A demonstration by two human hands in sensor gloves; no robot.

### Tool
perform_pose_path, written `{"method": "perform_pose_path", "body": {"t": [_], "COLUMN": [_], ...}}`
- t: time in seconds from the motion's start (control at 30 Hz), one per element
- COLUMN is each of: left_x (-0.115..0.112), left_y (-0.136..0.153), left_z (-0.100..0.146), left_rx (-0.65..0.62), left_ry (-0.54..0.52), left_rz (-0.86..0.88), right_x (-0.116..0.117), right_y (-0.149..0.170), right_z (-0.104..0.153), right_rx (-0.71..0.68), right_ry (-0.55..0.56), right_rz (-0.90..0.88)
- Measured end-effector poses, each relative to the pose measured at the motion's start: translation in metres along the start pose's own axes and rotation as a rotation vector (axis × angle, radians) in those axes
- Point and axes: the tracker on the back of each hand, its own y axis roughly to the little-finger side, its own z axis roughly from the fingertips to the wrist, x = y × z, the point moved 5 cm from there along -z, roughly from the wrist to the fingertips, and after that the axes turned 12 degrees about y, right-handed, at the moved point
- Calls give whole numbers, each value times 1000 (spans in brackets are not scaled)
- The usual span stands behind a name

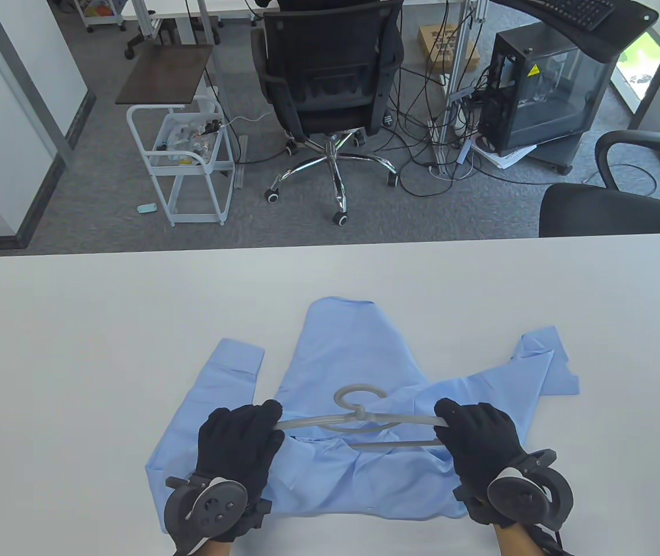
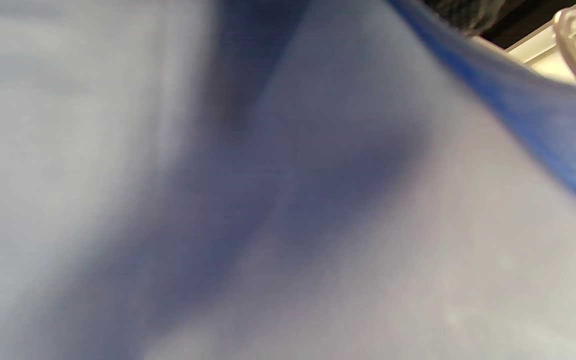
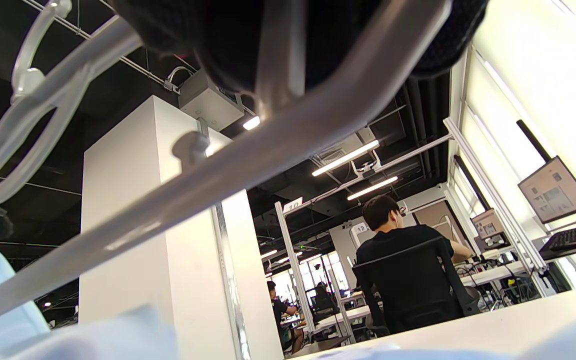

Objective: Remove long-sleeve shirt from gray hanger

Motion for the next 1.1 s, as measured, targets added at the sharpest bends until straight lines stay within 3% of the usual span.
{"method": "perform_pose_path", "body": {"t": [0.57, 0.67, 0.77, 1.1], "left_x": [0, -3, -10, -3], "left_y": [15, 23, 35, 33], "left_z": [0, 0, -1, -2], "left_rx": [49, 149, 194, 116], "left_ry": [19, 54, 114, 132], "left_rz": [80, 76, 180, 241], "right_x": [-6, -5, -9, -16], "right_y": [1, 2, 1, 9], "right_z": [-1, -1, -1, -4], "right_rx": [-8, -6, -13, -1], "right_ry": [5, 6, 22, 41], "right_rz": [-55, -52, -38, -55]}}
